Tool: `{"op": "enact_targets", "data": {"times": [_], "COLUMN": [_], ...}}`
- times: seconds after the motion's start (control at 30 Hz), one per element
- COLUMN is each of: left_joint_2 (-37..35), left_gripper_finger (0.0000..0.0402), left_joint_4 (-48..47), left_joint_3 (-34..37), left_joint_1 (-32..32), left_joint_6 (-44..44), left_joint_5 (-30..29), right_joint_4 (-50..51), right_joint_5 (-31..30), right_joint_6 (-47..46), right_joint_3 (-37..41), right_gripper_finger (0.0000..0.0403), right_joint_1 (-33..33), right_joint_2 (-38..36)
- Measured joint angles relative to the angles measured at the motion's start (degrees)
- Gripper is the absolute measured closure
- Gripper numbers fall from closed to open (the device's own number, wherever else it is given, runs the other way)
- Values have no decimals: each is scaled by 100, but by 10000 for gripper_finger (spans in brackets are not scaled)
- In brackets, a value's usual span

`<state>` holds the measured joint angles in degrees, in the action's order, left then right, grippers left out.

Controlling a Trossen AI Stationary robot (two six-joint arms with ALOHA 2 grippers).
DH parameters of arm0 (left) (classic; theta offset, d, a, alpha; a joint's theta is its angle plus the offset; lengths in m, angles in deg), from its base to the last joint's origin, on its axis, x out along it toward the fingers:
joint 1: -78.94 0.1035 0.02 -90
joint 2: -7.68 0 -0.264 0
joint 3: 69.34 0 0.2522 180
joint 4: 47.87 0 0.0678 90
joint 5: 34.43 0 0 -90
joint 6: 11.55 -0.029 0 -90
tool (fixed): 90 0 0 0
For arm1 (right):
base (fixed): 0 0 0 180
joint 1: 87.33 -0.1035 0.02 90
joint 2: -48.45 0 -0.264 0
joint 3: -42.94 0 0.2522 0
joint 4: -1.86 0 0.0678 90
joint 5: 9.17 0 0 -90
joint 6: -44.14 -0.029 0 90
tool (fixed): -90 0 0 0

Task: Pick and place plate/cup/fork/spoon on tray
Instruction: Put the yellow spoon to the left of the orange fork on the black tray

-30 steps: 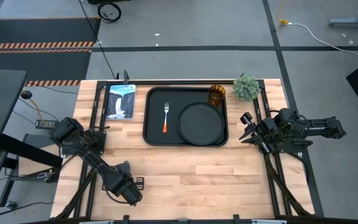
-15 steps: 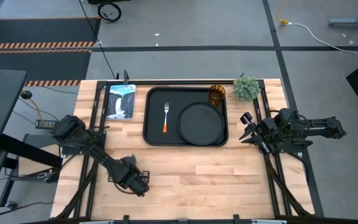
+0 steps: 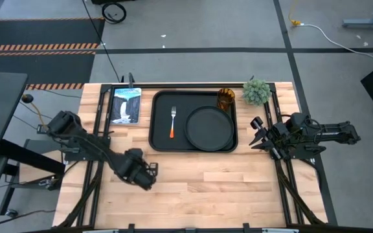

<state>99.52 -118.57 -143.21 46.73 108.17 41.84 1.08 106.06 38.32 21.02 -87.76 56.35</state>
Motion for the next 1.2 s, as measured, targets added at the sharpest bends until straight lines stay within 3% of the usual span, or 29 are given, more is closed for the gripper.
{"op": "enact_targets", "data": {"times": [0.1, 0.33, 0.47, 0.73, 1.0, 1.2], "left_joint_2": [-124, -25, 206, 635, 687, 1046], "left_gripper_finger": [370, 383, 369, 289, 179, 162], "left_joint_4": [-9, 2, 18, 428, 476, 532], "left_joint_3": [-3, -6, -6, -1, -6, -7], "left_joint_1": [283, 806, 885, 843, 781, 836], "left_joint_6": [-379, -994, -1087, -343, 690, 794], "left_joint_5": [-297, -215, -192, 746, 698, 720], "right_joint_4": [0, 14, 46, 22, -27, -4], "right_joint_5": [0, 0, 1, 2, 146, 297], "right_joint_6": [0, -17, -20, -20, -46, -60], "right_joint_3": [0, 0, 2, 2, 2, 2], "right_gripper_finger": [339, 339, 339, 339, 339, 339], "right_joint_1": [0, 0, 1, 0, 2, 2], "right_joint_2": [2, 0, 1, 2, 1, 1]}}
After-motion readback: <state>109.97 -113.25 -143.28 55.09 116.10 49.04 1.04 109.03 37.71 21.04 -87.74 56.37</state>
